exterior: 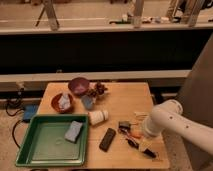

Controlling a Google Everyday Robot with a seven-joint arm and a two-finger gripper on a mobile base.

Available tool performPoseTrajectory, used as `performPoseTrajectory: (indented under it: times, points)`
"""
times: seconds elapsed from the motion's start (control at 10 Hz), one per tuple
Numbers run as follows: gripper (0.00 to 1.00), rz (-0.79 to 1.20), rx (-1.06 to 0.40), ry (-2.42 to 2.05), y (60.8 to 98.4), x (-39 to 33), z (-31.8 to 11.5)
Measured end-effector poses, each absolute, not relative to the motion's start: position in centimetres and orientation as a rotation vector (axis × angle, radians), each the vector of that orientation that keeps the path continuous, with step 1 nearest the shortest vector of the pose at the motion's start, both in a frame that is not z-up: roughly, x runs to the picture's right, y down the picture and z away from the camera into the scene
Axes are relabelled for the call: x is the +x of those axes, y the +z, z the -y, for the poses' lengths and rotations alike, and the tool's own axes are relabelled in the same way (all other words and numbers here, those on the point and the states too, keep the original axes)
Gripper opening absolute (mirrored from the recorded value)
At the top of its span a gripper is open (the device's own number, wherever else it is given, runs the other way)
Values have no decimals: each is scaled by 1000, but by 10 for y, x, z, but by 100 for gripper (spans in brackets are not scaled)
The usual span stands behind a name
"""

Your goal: Place brush in red bowl

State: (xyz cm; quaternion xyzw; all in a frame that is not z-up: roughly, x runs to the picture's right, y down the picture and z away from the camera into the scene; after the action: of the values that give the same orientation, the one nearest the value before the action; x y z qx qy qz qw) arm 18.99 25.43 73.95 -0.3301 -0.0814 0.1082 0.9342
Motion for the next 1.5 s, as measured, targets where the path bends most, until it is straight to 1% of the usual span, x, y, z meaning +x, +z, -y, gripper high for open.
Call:
performPoseTrajectory:
  times: [0.2,0.8,1.5]
  points:
    - [80,193,-679,190,736,187,-264]
    - [80,309,-675,27,725,138,-291]
    - [80,287,-708,49,732,133,-301]
